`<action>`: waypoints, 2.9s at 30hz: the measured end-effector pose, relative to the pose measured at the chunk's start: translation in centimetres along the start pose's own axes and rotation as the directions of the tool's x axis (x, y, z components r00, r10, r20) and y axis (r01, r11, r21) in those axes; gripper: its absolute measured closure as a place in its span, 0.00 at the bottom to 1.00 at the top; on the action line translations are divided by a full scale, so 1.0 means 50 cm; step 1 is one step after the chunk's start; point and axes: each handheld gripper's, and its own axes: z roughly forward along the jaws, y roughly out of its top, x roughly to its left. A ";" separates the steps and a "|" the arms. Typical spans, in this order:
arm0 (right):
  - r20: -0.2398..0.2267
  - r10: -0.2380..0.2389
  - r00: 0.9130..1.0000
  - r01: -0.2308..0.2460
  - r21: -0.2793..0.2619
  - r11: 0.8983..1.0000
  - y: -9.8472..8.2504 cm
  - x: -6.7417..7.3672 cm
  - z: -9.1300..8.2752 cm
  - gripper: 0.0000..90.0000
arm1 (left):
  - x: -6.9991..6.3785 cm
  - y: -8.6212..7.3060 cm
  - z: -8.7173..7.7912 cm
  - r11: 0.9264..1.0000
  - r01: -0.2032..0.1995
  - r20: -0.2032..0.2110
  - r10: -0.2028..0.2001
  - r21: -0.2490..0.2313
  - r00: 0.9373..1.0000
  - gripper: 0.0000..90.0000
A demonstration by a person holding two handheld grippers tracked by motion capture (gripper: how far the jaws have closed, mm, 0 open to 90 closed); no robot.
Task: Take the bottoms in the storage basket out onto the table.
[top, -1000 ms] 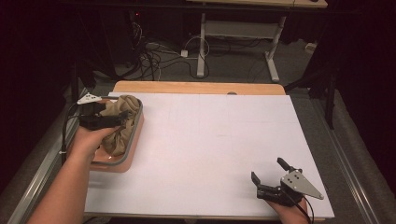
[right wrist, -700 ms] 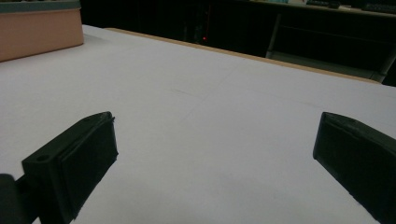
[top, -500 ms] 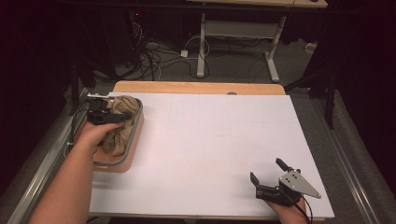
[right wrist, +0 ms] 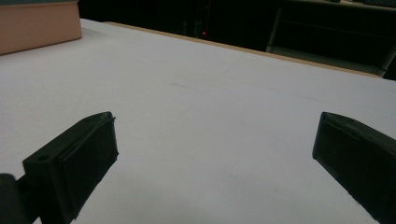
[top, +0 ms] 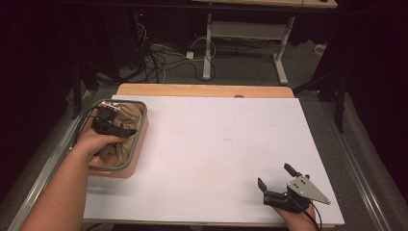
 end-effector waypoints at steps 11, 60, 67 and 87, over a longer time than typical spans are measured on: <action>-0.002 -0.003 1.000 0.003 0.005 1.000 -0.001 0.001 0.001 0.01 | -0.019 -0.001 0.026 0.977 -0.092 -0.046 0.102 0.190 0.994 0.00; -0.014 -0.010 1.000 0.010 0.005 1.000 0.008 0.005 0.023 0.02 | -0.011 -0.024 0.012 0.986 -0.051 0.013 0.050 0.162 0.999 0.68; -0.017 -0.007 1.000 0.007 -0.001 1.000 0.009 0.004 0.025 0.02 | -0.002 -0.020 -0.009 0.985 -0.041 -0.010 0.043 0.166 0.999 0.69; -0.016 -0.007 1.000 0.007 0.000 1.000 0.009 0.005 0.022 0.02 | 0.000 0.007 -0.051 0.930 -0.070 -0.012 0.080 0.361 0.997 0.68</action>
